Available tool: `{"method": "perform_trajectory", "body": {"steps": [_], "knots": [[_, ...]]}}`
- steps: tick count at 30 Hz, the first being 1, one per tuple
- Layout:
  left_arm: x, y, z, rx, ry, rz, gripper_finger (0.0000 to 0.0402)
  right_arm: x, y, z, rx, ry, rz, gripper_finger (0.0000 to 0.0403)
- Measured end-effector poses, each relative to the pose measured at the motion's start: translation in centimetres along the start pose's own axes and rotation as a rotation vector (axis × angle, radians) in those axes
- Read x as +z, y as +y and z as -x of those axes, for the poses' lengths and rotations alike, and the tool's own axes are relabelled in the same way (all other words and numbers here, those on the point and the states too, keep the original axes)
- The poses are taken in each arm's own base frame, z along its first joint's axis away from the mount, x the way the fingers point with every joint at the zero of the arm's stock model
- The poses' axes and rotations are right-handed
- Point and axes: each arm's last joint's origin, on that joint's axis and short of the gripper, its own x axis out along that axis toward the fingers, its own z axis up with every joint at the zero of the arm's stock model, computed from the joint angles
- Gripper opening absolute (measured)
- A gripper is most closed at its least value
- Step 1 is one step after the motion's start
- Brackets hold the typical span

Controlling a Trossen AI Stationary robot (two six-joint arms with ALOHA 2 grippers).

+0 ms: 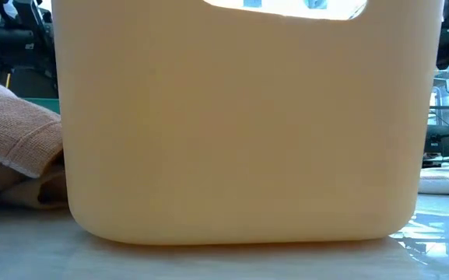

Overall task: Sort spices by type
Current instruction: Return to Home Position

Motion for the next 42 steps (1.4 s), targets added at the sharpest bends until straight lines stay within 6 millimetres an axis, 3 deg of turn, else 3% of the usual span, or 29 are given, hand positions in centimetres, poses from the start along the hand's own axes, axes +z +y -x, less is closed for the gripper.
{"method": "perform_trajectory", "body": {"steps": [10, 16, 24, 33, 42], "knots": [[-0.4, 0.4, 0.4, 0.019, 0.047, -0.029, 0.0001, -1.8, 2.0, -0.4, -0.043, 0.045, 0.067, 0.0], [-0.8, 0.7, 0.6, 0.033, 0.082, -0.05, 0.0001, -5.5, 0.3, -0.5, 0.002, -0.038, -0.033, 0.0], [-0.8, 0.7, 0.7, 0.033, 0.083, -0.05, 0.0001, -4.3, 0.3, -0.7, -0.028, -0.019, 0.117, 0.0], [-0.7, 0.7, 0.8, 0.029, 0.074, -0.044, 0.0001, -7.1, -1.4, -0.5, -0.063, 0.182, 0.15, 0.0], [-0.7, 0.7, 0.8, 0.029, 0.074, -0.045, 0.0001, -7.8, -1.8, -0.4, -0.096, 0.255, 0.191, 0.0]]}}
